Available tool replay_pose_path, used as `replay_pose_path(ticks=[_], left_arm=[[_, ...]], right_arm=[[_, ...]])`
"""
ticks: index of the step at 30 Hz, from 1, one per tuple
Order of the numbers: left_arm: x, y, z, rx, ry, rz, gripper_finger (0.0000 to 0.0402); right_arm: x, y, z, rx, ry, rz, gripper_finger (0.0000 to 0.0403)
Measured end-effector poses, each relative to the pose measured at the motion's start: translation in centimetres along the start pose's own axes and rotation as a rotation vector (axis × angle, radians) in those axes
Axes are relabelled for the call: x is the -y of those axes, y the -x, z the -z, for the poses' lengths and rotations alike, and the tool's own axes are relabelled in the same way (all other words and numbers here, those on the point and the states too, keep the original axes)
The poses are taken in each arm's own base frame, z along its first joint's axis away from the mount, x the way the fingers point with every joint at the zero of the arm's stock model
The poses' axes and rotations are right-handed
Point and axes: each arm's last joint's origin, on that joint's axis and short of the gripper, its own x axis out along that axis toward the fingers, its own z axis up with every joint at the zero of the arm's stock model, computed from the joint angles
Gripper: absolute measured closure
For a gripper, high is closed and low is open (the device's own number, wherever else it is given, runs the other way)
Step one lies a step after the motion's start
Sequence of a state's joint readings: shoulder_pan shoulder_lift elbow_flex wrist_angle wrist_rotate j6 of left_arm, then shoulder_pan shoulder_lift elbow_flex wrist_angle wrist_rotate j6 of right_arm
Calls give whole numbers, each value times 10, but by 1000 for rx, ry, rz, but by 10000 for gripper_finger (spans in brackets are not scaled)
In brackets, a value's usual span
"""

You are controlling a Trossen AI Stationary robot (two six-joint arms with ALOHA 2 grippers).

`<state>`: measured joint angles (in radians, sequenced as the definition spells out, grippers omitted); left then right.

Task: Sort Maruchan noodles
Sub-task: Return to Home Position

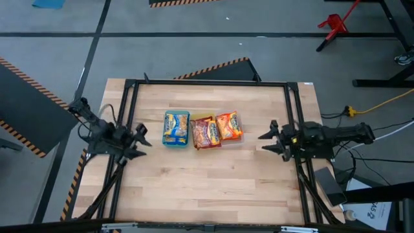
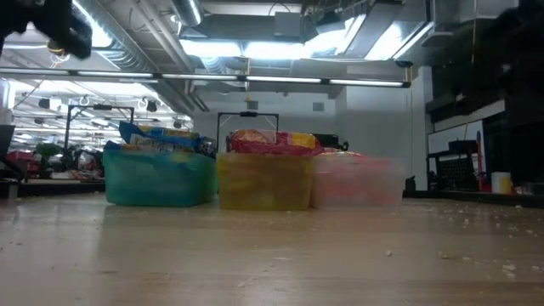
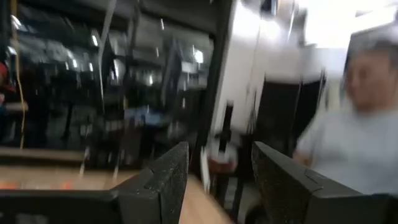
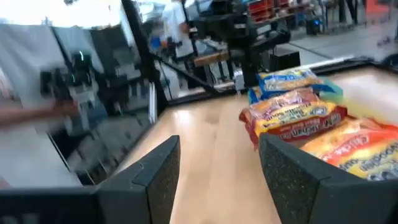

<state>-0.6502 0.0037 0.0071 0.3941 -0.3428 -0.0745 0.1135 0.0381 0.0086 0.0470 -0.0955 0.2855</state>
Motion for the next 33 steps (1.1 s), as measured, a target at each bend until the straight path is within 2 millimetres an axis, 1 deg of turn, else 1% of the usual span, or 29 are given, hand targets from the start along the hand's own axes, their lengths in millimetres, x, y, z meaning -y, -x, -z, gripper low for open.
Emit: replay_pose_path(ticks=[2,4,7,12,15,33], left_arm=[[0,0,9,-95,-32,6,231],[-2,1,14,-141,-37,-30,231],[-4,1,14,-129,-38,-116,231],[-6,1,13,-118,-48,-181,231],[-6,2,14,-132,-60,-177,231],[-6,1,14,-133,-71,-171,231]], right_arm=[[2,-2,3,-38,72,37,196],[5,-2,4,-40,95,101,196],[6,-3,6,-62,118,117,196],[6,-3,6,-62,154,131,196],[6,-3,6,-61,122,121,196],[6,-3,6,-67,122,113,196]])
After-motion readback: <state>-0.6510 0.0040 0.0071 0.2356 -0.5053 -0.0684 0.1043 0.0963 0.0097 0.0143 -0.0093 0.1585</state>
